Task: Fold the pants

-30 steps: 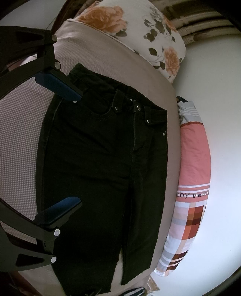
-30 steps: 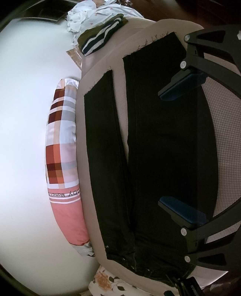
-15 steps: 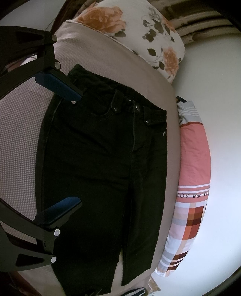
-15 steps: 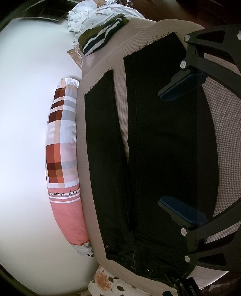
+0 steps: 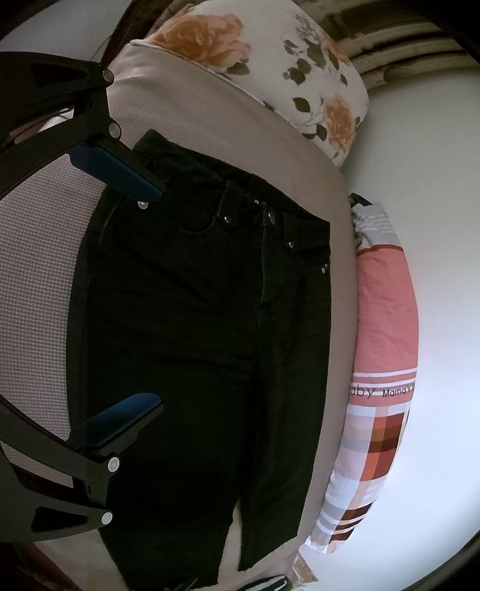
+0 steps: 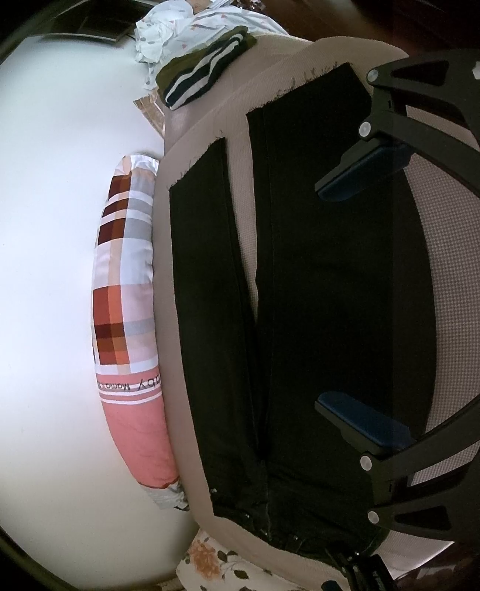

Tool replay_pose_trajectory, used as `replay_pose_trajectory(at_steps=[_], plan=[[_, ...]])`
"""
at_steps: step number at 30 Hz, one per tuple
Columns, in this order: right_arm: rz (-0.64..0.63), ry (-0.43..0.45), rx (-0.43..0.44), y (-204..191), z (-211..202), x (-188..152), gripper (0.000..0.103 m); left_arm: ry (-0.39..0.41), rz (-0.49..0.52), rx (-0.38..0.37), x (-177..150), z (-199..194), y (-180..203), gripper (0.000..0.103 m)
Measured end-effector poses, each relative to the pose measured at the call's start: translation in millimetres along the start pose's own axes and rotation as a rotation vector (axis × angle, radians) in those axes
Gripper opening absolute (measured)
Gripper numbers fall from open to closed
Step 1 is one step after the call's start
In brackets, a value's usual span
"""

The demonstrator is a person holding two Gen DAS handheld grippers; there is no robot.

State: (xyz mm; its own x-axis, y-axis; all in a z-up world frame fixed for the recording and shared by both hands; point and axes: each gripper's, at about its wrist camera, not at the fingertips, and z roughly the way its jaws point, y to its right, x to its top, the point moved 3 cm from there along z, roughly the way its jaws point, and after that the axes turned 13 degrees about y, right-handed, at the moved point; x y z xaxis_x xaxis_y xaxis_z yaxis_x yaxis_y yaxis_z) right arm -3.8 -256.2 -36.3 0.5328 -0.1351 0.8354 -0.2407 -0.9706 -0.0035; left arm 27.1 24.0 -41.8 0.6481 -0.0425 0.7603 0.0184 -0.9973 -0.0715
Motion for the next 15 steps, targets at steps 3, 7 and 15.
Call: replay_pose_trajectory(at_steps=[3, 7, 15], plan=[[0.021, 0.004, 0.013, -1, 0, 4, 0.103, 0.008, -0.010, -0.007, 3, 1, -3, 0.103], [0.086, -0.008, 0.061, 3, 4, 5, 0.103, 0.001, -0.068, -0.038, 7, 7, -15, 0.103], [0.180, 0.030, 0.226, 7, 7, 7, 0.103, 0.024, -0.121, -0.043, 39, 25, -63, 0.100]])
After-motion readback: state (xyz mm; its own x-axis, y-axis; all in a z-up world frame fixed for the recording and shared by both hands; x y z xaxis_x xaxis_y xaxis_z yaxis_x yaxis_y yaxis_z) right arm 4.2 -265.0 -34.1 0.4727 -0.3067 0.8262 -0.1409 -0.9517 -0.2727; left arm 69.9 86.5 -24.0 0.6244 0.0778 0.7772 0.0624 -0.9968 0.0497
